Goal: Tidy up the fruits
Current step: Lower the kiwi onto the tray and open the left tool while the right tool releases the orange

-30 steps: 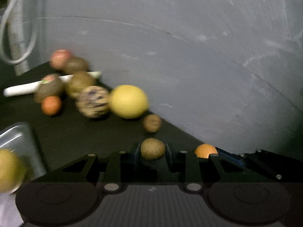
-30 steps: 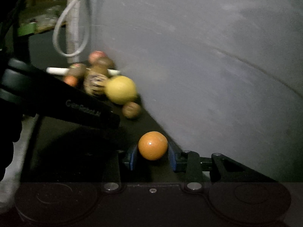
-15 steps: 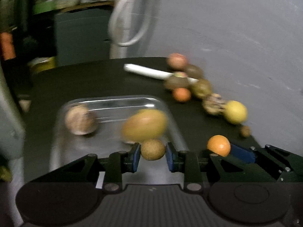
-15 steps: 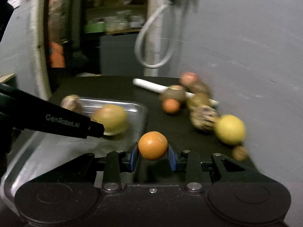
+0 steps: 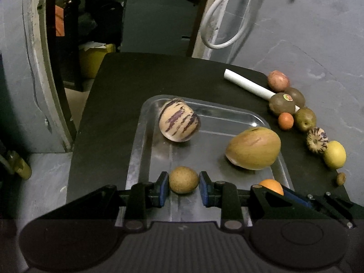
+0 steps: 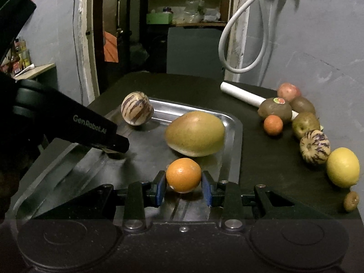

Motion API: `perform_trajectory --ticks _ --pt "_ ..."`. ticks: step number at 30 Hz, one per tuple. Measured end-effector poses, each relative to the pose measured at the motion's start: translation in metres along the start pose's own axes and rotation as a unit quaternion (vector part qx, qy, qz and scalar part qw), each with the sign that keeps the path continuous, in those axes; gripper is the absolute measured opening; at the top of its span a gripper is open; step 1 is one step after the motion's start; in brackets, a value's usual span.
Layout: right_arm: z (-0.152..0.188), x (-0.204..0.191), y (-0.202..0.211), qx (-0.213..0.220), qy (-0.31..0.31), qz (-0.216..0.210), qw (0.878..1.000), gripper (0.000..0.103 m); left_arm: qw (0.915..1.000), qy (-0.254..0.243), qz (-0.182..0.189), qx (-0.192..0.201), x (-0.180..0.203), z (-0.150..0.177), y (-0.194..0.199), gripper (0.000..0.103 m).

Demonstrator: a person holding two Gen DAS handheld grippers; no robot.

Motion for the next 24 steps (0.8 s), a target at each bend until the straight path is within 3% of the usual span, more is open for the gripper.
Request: perform_trajectory --ticks 11,18,24 --pt "-0.004 0.002 -0.007 -0.002 0.006 0.0 1.0 0.037 1.0 -0.008 -0.002 0.0 0.005 0.0 -0.003 0.032" --pt "0.0 0.006 0.016 0.003 -0.012 0.009 1.0 0.052 0.9999 -0.003 0.012 -0.003 0.006 0.004 0.011 0.052" --pt "0.007 0.004 0.05 0.02 -0.029 0.023 0.999 0.071 0.9998 0.007 0.014 0.015 0.004 0.016 0.043 0.082"
Point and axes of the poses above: each gripper's, at about its wrist camera, not at the fingertips, and y roughly against the way its jaws point, x to its right, z to its underside, the point moved 3 cm from there along -y, roughly the way its jaws point, and after that the axes turned 7 degrees about -x, right-handed, at the moved point
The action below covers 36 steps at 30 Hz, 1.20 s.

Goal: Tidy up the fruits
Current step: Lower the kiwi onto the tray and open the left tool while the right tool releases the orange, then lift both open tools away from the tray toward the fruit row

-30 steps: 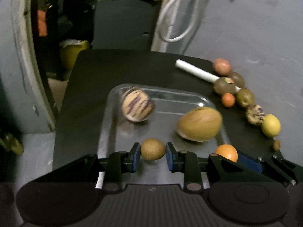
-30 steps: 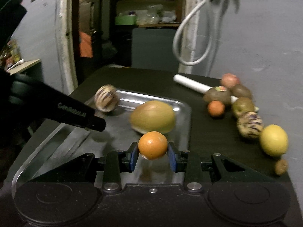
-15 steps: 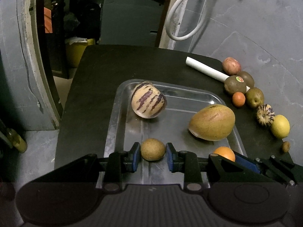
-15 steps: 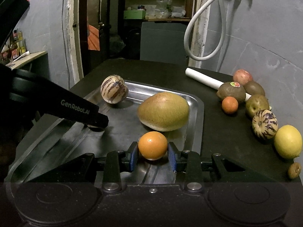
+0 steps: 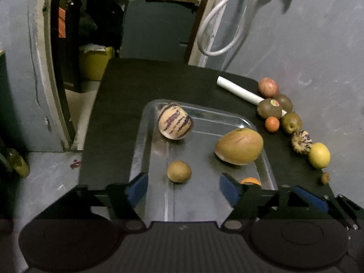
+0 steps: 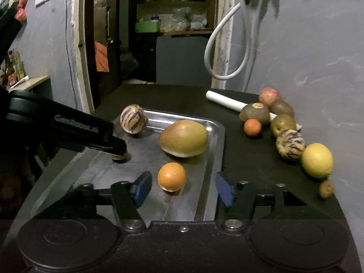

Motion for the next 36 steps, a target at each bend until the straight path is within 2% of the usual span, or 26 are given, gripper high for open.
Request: perform_trajectory --ticks 6,9,12,19,26,36 --pt "0.015 -0.002 0.04 0.015 -0.02 0.02 0.999 0.089 0.9999 0.005 -0.006 0.014 -0.007 0.019 0.037 0.1" --pt "0.024 -0.003 0.058 0.023 -0.031 0.029 0.999 0.098 0.9997 0.004 -0.009 0.023 -0.011 0.032 0.053 0.102" --pt "0.035 -0.002 0.077 0.028 -0.048 0.039 0.998 0.102 0.9996 0.003 -0.01 0.025 -0.014 0.046 0.065 0.102" --pt "0.065 0.003 0.108 0.022 -0.076 0.063 0.995 0.102 0.9994 -0.035 -0.006 -0.005 -0.012 0.086 0.079 0.102" --pt "0.093 0.019 0.125 -0.004 -0.114 0.101 0.988 0.102 0.9969 -0.067 0.018 -0.037 -0.001 0.114 0.086 0.102" --pt "0.108 0.059 0.139 -0.02 -0.157 0.176 0.972 0.102 0.9881 -0.129 0.066 -0.052 0.05 0.105 0.074 0.102"
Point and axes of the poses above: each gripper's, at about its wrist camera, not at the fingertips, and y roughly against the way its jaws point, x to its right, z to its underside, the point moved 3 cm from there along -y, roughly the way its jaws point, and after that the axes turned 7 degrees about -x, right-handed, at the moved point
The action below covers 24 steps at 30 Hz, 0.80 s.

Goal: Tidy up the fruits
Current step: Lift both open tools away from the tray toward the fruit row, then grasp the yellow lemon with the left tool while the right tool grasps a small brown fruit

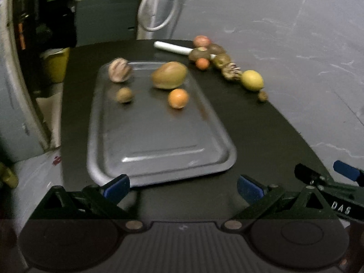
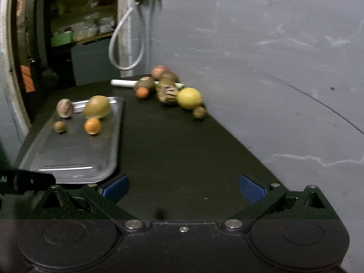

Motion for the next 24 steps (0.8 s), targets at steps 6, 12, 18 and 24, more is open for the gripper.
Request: perform_trajectory --ticks 6,12,18,24 --pt "-0.018 0.018 -0.014 0.001 0.007 0.019 1.0 0.102 0.9994 -0.024 0.026 0.006 0.026 -0.04 -0.021 0.102" --pt "-0.052 0.024 -0.045 0.01 0.025 0.018 0.999 0.102 0.9971 -0.054 0.048 0.026 0.055 -0.098 -0.048 0.102" --pt "-0.079 0.02 -0.087 0.012 0.019 -0.001 1.0 0.102 0.9843 -0.156 0.065 0.052 0.091 -0.157 -0.078 0.102" --pt "-0.1 0.016 -0.133 0.009 0.003 -0.015 1.0 0.094 0.9368 -0.337 0.058 0.073 0.133 -0.201 -0.119 0.102"
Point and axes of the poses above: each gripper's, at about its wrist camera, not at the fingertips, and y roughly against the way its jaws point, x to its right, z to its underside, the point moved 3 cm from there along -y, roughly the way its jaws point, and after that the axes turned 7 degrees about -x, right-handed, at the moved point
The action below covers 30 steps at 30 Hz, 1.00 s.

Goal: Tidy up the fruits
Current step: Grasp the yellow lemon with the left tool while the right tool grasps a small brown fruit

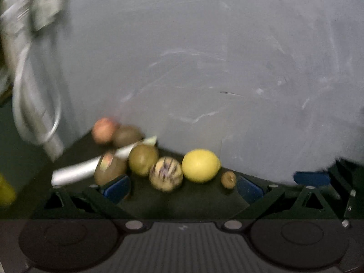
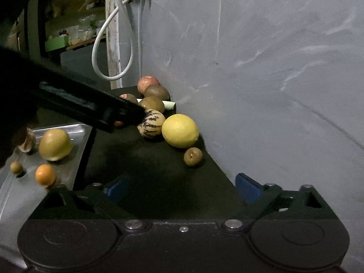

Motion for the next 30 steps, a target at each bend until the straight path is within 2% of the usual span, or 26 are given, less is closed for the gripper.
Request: perform_trajectory --ticks 4,6,10,18,25,27,30 --pt "-0.006 -0.001 -0.023 -0.004 0.004 0.007 1.0 0.086 0.9937 -0.106 0.036 -0.004 0.011 -0.021 -0.036 0.102" --pt "-0.008 -0.001 -0.033 -0.008 0.004 0.008 1.0 0.082 0.9875 -0.148 0.053 -0.015 0.018 -0.027 -0.052 0.102" --pt "-0.01 0.003 -0.051 -0.018 -0.001 0.006 1.0 0.073 0.9727 -0.221 0.059 -0.039 0.029 -0.032 -0.084 0.097" --pt "-0.017 0.008 -0.071 -0.025 -0.007 0.009 1.0 0.053 0.9585 -0.259 0.089 -0.079 0.029 -0.034 -0.123 0.088" --pt "-0.022 0.013 -0.082 -0.031 -0.007 0.004 0.999 0.045 0.9531 -0.264 0.106 -0.104 0.027 -0.036 -0.142 0.078" --pt "-0.022 0.013 -0.082 -0.03 -0.007 0.002 1.0 0.042 0.9511 -0.266 0.11 -0.112 0.027 -0.035 -0.148 0.071" --pt "-0.019 0.015 -0.076 -0.027 -0.004 0.001 1.0 0.038 0.9531 -0.252 0.121 -0.115 0.023 -0.037 -0.154 0.069"
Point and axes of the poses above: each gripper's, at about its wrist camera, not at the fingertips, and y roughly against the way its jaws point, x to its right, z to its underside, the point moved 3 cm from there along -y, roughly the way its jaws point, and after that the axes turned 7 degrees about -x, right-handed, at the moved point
